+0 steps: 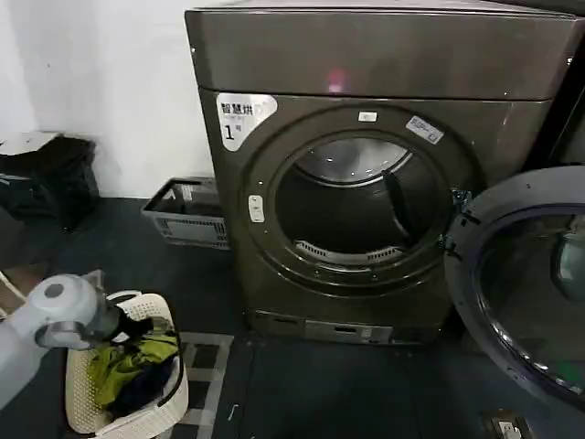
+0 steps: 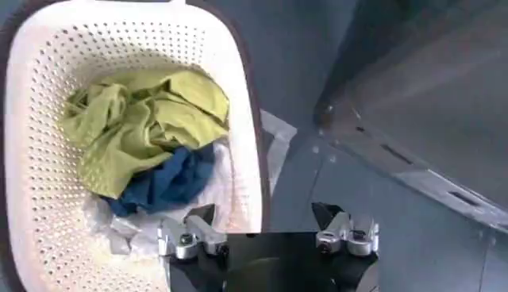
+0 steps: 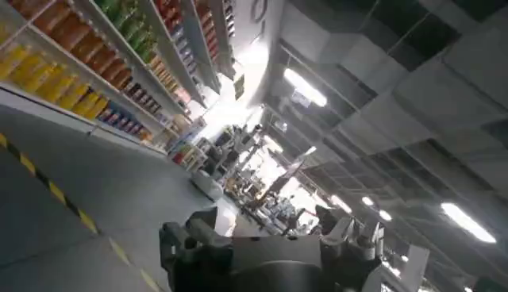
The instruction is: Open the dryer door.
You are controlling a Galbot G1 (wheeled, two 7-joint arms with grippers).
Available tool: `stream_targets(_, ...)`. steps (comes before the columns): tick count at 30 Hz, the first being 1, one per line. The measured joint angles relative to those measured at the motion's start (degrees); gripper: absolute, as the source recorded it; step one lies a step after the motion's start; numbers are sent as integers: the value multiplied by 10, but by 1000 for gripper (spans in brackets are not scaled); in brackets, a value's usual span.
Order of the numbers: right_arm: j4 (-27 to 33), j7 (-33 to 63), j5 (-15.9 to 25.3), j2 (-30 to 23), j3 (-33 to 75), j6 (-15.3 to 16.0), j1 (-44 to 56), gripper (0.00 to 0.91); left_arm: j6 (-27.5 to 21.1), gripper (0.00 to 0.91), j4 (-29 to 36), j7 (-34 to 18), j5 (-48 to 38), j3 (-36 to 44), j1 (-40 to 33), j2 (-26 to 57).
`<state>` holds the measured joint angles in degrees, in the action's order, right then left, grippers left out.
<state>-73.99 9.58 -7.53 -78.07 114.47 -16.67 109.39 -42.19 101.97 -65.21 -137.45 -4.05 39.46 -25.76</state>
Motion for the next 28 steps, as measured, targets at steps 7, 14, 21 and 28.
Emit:
stream_targets(7, 8, -6, 0, 2, 1, -8, -3, 907, 0, 907, -30, 2, -5, -6, -4, 6)
stream_targets(14, 10, -8, 0, 5, 5, -5, -8, 907, 0, 907, -44, 5, -5, -15, 4, 11)
stream_targets(21, 19, -9, 1, 8, 6, -6, -8, 907, 0, 907, -55, 7, -5, -20, 6, 12)
stream_targets(28, 23, -10, 2, 9, 6, -7, -10, 907, 0, 907, -62, 9, -1, -20, 9, 15)
